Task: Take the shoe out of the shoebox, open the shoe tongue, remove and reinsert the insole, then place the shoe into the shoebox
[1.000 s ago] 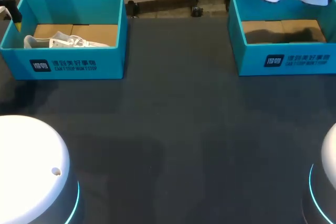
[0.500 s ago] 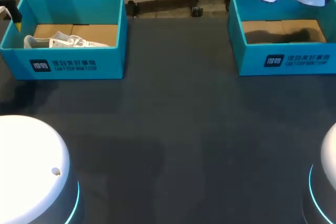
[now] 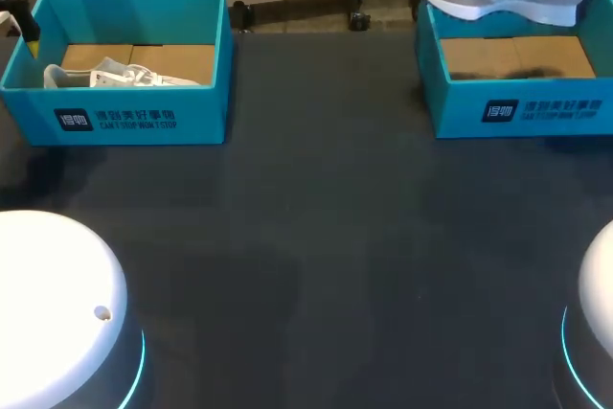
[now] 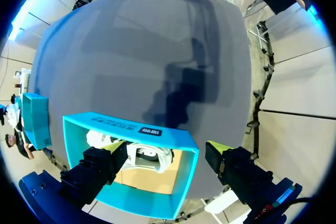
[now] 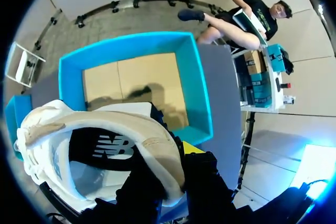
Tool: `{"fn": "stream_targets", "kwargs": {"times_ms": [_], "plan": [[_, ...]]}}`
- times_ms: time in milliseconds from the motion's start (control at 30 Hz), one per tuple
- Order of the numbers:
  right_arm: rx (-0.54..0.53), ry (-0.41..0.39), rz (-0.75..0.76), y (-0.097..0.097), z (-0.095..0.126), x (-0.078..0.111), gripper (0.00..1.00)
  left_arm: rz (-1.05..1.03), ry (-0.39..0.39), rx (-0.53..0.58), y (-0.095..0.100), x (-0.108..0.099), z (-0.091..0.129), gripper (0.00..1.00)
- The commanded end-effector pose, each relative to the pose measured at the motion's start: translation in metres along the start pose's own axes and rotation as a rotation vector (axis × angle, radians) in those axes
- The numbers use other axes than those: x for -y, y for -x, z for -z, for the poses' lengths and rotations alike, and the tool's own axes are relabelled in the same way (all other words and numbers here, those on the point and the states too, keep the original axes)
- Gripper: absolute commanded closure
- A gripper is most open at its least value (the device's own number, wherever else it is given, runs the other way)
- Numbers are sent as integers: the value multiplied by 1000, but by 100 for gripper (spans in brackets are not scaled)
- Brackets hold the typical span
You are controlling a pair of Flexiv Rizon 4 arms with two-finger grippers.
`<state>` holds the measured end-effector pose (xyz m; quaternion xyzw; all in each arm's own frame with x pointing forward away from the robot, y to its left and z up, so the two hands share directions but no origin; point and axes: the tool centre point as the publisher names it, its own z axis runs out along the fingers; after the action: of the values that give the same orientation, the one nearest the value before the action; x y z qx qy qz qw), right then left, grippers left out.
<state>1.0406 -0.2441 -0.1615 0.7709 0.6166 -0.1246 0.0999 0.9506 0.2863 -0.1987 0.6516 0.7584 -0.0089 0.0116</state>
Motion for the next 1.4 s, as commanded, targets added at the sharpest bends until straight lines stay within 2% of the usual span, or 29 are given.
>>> {"fn": "stream_targets", "kwargs": {"times_ms": [33, 400, 467, 500, 967, 1167, 1400], "plan": [[1, 78, -4, -7, 6, 36, 100, 0, 4, -1, 0, 2, 0, 0], [28, 105, 2, -38, 27, 81, 100, 0, 4, -1, 0, 2, 0, 0], [28, 105, 2, -39, 27, 83, 100, 0, 4, -1, 0, 2, 0, 0], [31, 109, 5, -45, 30, 95, 100, 0, 4, -1, 0, 2, 0, 0], [19, 91, 19, -91, 37, 157, 100, 0, 4, -1, 0, 2, 0, 0], [6, 81, 23, -110, 43, 195, 100, 0, 4, -1, 0, 2, 0, 0], [2, 82, 21, -121, 50, 240, 100, 0, 4, -1, 0, 2, 0, 0]]}}
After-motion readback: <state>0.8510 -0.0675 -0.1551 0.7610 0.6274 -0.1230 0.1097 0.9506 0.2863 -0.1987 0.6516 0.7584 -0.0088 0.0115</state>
